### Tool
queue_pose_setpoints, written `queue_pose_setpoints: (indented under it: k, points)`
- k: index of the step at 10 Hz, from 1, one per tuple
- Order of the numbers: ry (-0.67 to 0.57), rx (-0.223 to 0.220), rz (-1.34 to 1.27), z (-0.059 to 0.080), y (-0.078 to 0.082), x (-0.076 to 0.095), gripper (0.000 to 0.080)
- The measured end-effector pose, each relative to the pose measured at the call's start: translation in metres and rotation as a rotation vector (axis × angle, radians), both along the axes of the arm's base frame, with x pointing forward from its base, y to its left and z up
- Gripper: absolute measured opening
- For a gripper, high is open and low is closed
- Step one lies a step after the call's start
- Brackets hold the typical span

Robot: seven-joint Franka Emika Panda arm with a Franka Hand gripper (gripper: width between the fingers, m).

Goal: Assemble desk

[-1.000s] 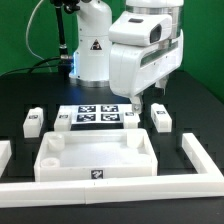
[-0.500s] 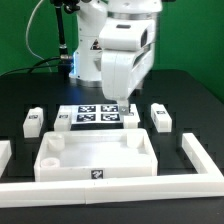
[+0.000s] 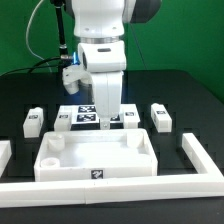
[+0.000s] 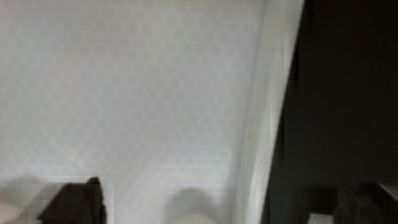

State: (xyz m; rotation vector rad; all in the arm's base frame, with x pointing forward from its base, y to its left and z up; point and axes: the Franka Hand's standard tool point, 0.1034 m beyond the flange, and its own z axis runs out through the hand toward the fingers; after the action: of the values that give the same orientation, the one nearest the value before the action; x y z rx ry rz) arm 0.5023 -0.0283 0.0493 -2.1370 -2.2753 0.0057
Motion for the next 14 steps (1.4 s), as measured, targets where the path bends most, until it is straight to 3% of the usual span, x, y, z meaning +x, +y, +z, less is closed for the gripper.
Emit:
queue_pose_setpoints:
  k: [3,6,7,8,10,11,12,14]
  points:
    - [0.026,0.013,-0.016,-0.035,-0.003,-0.013,0.0649]
    - [0.031,0.016,-0.03,-0.043,-0.008,-0.016,0.0649]
    - [0.031,0.016,-0.03,-0.043,-0.008,-0.017,0.0554]
    - [0.031,0.016,-0.03,-0.044,-0.008,-0.017,0.0554]
    - [0.032,0.016,-0.03,-0.044,-0.008,-0.017,0.0234]
    - [0.032,0.016,-0.03,-0.044,-0.008,-0.017,0.0234]
    - [0.032,0.016,-0.033,-0.044,-0.009,-0.017,0.0068]
    - [0.03,0.015,-0.033,-0.044,-0.009,-0.016,0.0046]
